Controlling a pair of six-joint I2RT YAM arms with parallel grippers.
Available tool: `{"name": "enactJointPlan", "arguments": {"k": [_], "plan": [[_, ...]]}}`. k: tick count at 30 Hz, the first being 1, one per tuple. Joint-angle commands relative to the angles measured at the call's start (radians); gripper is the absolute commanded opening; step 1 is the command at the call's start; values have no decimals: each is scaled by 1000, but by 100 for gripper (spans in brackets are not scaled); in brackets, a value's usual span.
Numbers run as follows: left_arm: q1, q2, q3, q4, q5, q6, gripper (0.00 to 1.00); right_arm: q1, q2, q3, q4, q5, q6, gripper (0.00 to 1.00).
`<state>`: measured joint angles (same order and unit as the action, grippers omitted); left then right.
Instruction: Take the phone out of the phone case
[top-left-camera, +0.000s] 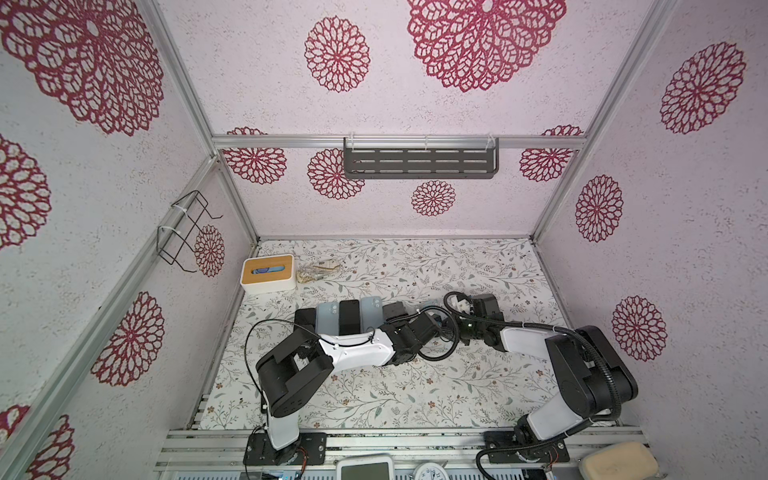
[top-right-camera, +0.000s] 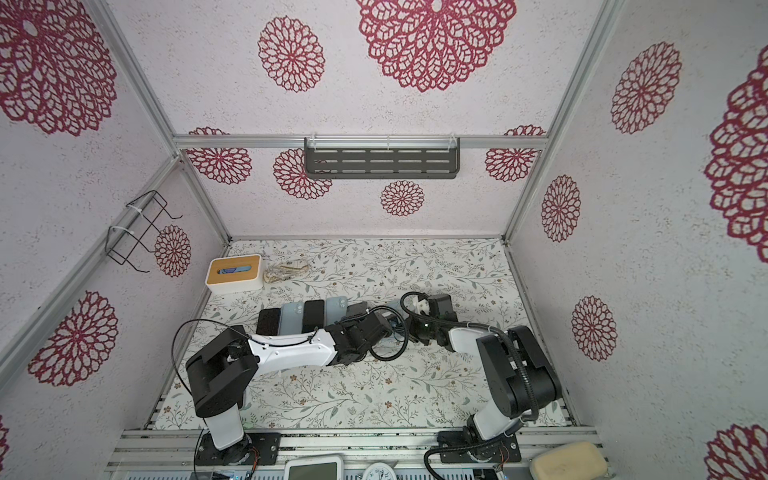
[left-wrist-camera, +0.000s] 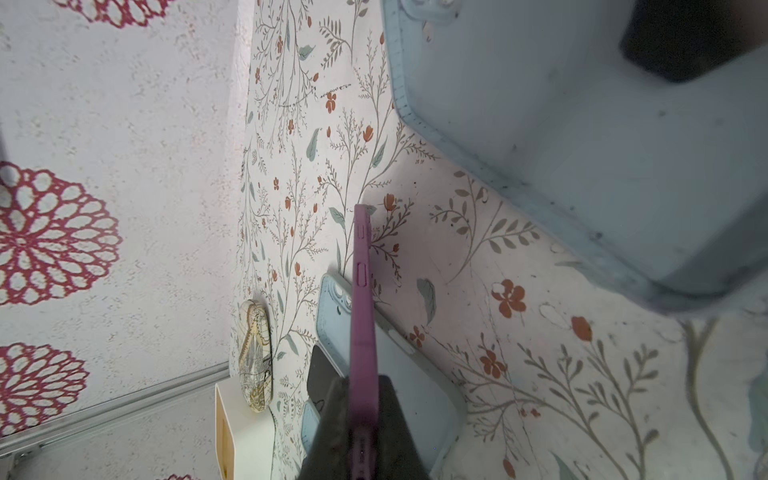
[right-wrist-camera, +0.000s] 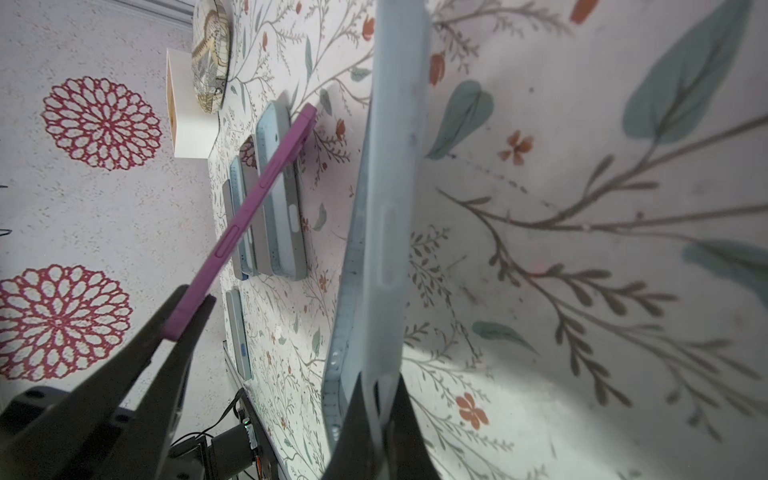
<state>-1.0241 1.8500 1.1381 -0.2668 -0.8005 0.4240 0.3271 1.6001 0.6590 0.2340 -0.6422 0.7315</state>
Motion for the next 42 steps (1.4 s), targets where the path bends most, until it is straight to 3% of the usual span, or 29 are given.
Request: {"name": "enactJointPlan", "arguments": {"k": [1,4,8,17,29,33,42], "plan": [[-14,27,2,51,-36,25,0,-7,24,40,-7,-33,-45,0],[-24,55,5,36,-53,19,2,-14,53,66,-22,-43,-60,0],[-42,76,5,36,-40,-15,14,-20,96,116,-71,-59,-103,0],[-54,160,-5,59,-44,-61,17,-21,152,168,-122,-61,-148,0],[-54,153,-26,75,-62,-123,56,-20,185,194,-188,-46,-196,0],[-51,72,-28,42,-79,-174,79,-20,201,218,-230,-21,-220,0],[-31,-103,-39,-135,-51,-385,90,-20,239,275,-305,15,-271,0]]}}
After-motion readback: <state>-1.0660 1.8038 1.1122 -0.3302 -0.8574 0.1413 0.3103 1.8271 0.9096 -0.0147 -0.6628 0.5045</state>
